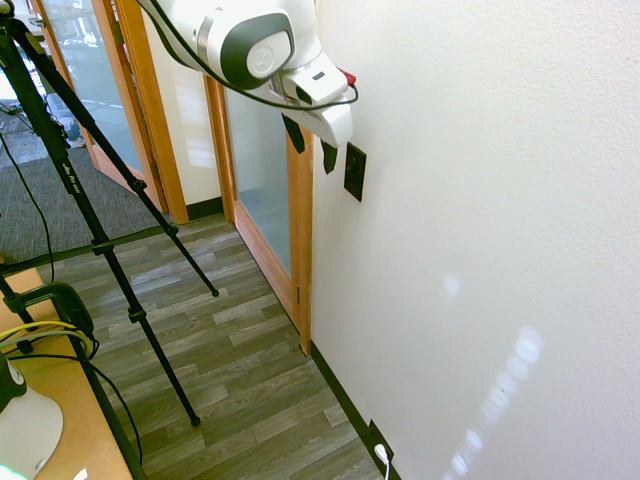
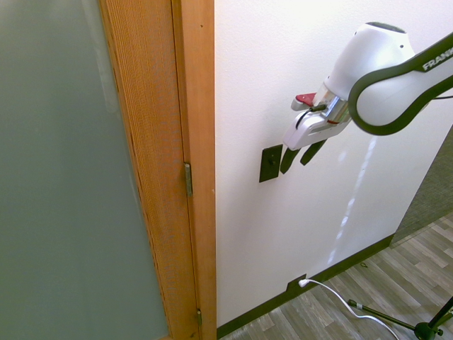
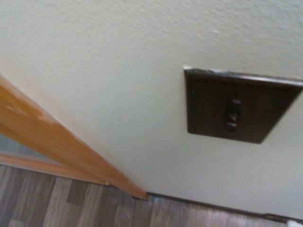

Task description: Turn off the light

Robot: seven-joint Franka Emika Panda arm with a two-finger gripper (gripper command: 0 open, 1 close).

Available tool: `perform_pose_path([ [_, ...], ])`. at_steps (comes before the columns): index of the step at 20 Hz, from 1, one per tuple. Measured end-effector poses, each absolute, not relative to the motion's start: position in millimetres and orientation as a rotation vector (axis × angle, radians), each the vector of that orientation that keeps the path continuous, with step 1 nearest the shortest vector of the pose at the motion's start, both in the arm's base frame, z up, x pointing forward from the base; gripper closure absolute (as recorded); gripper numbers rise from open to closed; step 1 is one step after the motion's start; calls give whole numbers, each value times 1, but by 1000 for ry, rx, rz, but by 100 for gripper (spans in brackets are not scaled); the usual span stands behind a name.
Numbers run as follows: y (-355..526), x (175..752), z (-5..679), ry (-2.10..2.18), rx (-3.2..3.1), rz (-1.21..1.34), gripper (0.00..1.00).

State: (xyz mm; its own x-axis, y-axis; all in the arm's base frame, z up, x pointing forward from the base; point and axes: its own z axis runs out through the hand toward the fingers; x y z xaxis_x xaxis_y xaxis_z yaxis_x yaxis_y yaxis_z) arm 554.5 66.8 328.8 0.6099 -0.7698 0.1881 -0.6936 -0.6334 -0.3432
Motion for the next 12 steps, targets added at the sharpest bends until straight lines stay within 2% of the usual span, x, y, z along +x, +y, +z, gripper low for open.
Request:
perform_pose_path([
  [1, 67, 557, 321, 1223, -2573, -492, 0],
  [2, 66, 560, 316, 1246, -2543, -515, 100],
  [12, 58, 567, 323, 1406, -2421, -646, 100],
])
